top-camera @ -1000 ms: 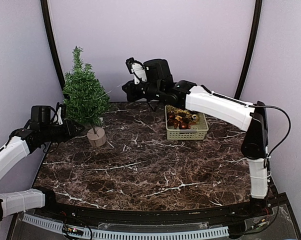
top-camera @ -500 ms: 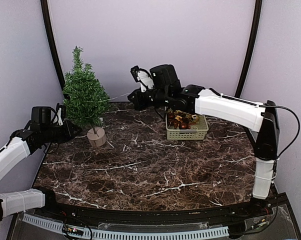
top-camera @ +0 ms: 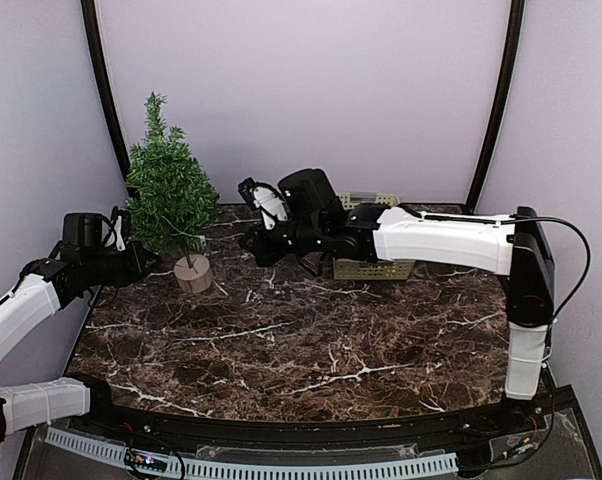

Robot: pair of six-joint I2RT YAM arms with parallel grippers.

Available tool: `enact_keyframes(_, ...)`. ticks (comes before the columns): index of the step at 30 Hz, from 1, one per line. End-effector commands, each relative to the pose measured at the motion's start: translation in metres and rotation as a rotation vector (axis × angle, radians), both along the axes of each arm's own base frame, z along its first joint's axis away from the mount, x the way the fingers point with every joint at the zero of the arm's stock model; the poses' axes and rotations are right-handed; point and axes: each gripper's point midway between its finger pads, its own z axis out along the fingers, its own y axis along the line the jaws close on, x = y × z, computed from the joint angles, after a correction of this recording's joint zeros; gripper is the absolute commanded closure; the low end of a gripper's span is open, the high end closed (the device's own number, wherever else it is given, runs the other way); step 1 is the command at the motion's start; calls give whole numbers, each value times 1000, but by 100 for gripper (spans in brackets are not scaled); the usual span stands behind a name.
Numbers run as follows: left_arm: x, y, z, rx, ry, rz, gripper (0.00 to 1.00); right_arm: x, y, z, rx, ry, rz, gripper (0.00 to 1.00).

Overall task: Decorate the small christmas tree
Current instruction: Wrap the side of the string light in the gap of the branches.

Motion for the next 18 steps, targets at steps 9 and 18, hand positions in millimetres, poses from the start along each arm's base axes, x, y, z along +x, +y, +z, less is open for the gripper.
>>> enact_keyframes(9,1,5,4,45,-13,12,99,79,-10,23,18,-99,-191,100)
enact_keyframes(18,1,8,0,68,-6,22,100,105,-12,63,66,-187,-230,100)
